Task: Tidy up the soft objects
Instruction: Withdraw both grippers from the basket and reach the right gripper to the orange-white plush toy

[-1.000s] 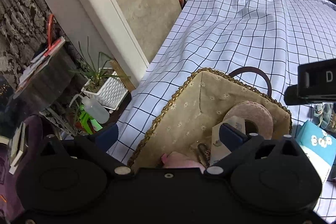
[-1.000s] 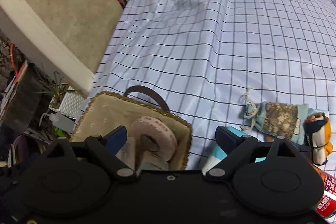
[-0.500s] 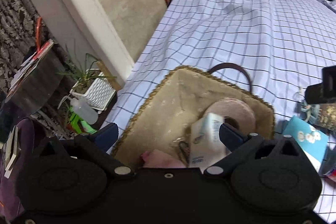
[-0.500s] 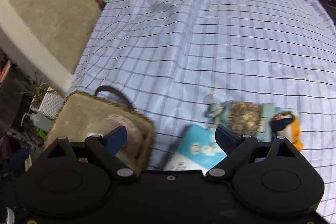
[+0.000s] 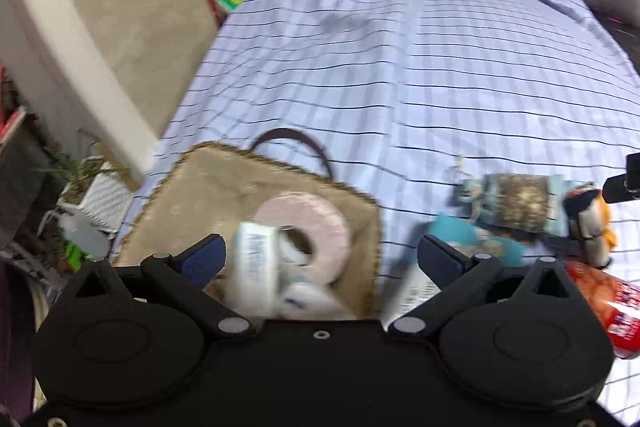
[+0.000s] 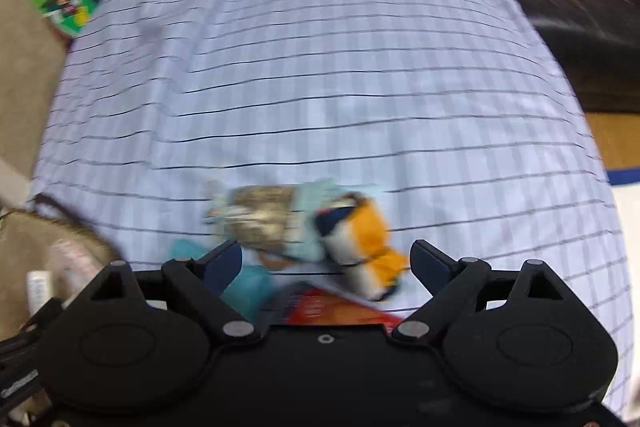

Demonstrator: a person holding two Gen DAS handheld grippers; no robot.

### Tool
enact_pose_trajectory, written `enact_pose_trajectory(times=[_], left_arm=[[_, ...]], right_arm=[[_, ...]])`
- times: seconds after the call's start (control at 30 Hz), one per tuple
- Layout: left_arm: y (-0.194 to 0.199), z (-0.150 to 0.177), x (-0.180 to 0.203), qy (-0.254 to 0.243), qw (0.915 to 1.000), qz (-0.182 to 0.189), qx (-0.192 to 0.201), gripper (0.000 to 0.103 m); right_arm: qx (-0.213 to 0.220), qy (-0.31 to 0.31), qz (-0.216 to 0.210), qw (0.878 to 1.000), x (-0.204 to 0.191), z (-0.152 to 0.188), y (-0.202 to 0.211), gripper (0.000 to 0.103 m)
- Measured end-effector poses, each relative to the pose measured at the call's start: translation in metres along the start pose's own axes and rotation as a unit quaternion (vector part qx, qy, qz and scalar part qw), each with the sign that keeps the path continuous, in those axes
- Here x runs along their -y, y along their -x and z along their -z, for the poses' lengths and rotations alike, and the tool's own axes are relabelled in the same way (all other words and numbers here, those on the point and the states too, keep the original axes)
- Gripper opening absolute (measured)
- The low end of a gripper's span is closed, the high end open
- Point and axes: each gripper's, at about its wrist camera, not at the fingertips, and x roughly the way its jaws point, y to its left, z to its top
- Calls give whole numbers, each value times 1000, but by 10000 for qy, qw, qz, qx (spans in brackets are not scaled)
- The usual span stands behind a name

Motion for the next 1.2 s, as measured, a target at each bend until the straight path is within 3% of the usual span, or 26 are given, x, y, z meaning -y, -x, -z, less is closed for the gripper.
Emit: enact_pose_trajectory(times=[0.17, 0.3, 0.6, 0.7, 0.77, 0.83, 1.0, 1.2], left_arm=[[1, 1, 26, -235, 9992, 327, -20, 100], [2, 2, 44, -394, 9981, 475, -29, 100], [-4, 3, 56, -522, 9971, 548, -117, 100], [-4, 3, 54, -507, 9971, 547, -132, 100], [-6, 3, 53, -498, 9971, 554, -150, 100], [-6, 3, 52, -505, 9970, 562, -154, 100], [-5, 4, 52, -534, 9967, 590, -136, 100], [-9, 4, 50, -483, 9968, 595, -207, 100]], right_arm=[[-158, -297, 399, 9986, 39, 2, -22, 92], [-254, -369, 363, 9983, 54, 5, -41, 92], [-473, 167, 260, 9984, 19, 12, -82, 92], [-498, 414, 298, 9975, 11, 15, -92, 77], [-522, 530, 326, 9967, 10, 17, -98, 55], [-565, 522, 265, 9967, 15, 17, -103, 45], [-531, 372, 285, 9975, 29, 11, -91, 36], [-573, 53, 787, 9952, 66, 8, -71, 34]])
